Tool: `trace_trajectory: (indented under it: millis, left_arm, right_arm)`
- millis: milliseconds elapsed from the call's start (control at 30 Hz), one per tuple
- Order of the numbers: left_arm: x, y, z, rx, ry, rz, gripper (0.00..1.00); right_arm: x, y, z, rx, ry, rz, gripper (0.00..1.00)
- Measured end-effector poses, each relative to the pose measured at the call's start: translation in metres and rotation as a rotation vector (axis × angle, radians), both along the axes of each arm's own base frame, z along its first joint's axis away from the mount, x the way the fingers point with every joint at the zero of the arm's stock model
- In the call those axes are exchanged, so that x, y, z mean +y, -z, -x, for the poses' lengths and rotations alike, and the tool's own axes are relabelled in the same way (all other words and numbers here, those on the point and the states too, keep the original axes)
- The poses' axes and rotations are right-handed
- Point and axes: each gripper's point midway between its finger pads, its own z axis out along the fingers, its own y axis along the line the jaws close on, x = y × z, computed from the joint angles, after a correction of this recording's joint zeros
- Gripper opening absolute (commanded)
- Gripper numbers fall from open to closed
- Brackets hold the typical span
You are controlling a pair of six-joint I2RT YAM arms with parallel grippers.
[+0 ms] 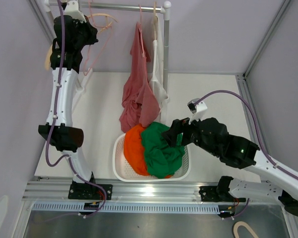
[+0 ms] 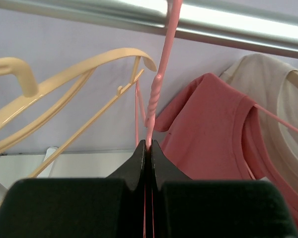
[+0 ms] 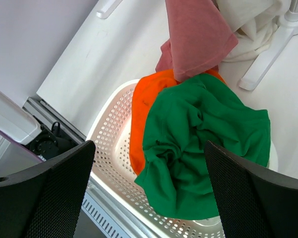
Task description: Remove the t-shirt from the hanger
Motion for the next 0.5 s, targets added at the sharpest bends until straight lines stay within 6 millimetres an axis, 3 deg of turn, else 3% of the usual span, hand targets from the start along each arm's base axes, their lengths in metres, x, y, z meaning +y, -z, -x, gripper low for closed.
trace_trajectory:
  millis: [133, 167, 300, 367, 500]
  left_arm:
    - [0.019, 0.007, -0.006, 0.014, -0.035, -0.001, 0.1]
    - [0.027, 0.007, -0.006, 0.012, -0.047, -0.001, 0.17]
    - [0.064, 0.005, -0.009, 0.0, -0.1, 0.012, 0.22]
    - [0.08, 0.005, -0.009, 0.001, -0.127, 0.019, 0.34]
    - [0.09, 0.003, -0.007, -0.005, -0.157, 0.02, 0.38]
  right_arm:
    - [-0.002, -0.002, 0.0, -0.005, 0.003, -0.007, 0.95]
    - [-0.001, -0.002, 0.0, -0.004, 0.003, -0.004, 0.95]
    - [0.003, 0.005, -0.002, 0.007, 0.0, 0.013, 0.96]
    - [0.005, 0.008, -0.002, 0.011, -0.002, 0.019, 0.96]
    - [0.007, 0.012, -0.003, 0.017, -0.004, 0.028, 0.96]
